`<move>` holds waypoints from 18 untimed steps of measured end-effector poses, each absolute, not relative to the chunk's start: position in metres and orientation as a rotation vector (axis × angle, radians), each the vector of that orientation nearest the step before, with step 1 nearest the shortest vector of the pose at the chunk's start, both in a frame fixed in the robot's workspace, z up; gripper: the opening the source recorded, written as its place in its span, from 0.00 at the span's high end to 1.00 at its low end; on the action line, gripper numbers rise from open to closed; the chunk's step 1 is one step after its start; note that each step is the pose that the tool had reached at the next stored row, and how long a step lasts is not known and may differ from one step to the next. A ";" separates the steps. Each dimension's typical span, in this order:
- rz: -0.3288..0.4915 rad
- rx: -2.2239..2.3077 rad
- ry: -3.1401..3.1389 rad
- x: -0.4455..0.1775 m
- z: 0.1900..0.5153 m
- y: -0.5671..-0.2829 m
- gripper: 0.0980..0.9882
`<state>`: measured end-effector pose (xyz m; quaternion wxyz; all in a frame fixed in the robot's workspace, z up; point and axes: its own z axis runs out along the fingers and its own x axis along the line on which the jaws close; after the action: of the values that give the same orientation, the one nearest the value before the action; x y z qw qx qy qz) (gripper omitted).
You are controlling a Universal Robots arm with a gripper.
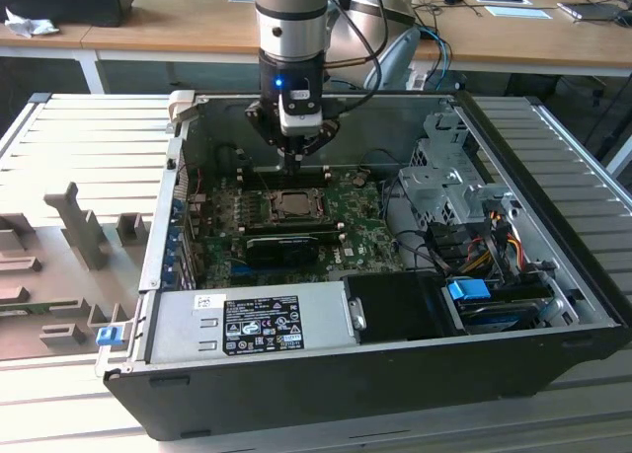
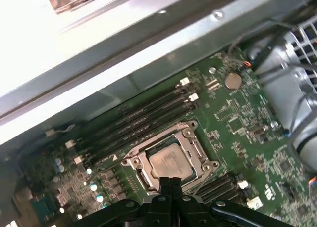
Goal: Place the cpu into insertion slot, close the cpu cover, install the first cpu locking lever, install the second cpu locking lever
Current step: 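Install the first cpu locking lever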
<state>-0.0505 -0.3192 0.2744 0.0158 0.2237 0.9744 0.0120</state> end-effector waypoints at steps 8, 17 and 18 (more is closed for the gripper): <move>0.039 0.512 3.072 -0.051 0.271 -0.319 0.99; 0.041 0.354 3.096 -0.051 0.271 -0.319 0.99; 0.042 0.341 3.097 -0.051 0.271 -0.319 0.99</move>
<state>-0.0508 -0.3192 0.2706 0.0127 0.1094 0.9938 0.0133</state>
